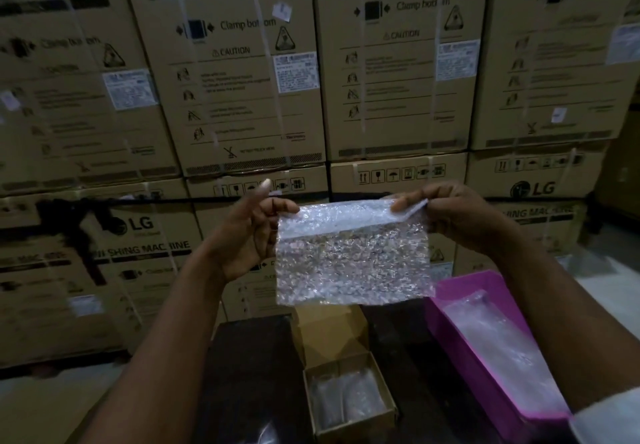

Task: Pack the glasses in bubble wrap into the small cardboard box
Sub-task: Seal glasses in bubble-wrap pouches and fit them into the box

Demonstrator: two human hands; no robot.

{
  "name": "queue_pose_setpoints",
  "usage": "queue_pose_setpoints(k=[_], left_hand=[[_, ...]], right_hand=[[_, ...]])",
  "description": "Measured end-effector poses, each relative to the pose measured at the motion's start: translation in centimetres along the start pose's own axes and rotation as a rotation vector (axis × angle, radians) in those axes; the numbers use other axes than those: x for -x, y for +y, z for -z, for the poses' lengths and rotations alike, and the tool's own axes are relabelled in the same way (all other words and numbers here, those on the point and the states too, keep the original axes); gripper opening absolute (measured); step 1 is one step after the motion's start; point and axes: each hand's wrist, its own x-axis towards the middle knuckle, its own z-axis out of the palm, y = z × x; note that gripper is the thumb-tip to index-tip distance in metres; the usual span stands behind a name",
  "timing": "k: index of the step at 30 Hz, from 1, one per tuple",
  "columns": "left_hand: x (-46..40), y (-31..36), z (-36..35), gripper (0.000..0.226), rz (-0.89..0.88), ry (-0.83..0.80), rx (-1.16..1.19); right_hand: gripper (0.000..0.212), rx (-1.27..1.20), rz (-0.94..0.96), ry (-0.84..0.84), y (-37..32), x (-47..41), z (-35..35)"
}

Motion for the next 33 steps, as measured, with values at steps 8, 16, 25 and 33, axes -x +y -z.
queue_pose_setpoints(k=[8,16,25,33], left_hand=[[-0.8,-1.6,0.0,0.051,-0.052,0.196,-0.041],[-0.9,-2.3,-0.2,0.052,-0.044,0.149,0.041],[-0.7,-3.6,-0.4,0.027,0.092,0.05,0.1],[-2.0,-4.2,-0.3,0.029,0.018,0.142,0.156]], right_hand=[[0.075,-0.253,0.001,-0.053,-0.2,-0.3,-0.6],[0.053,-0.271,-0.185,0.003,2.1,-0.5,-2.5],[0.031,-0.192,-0.137,0.148,1.3,-1.0,-2.4],[0.048,-0.365,-0.139,-0.054,1.7,-0.6,-1.7]])
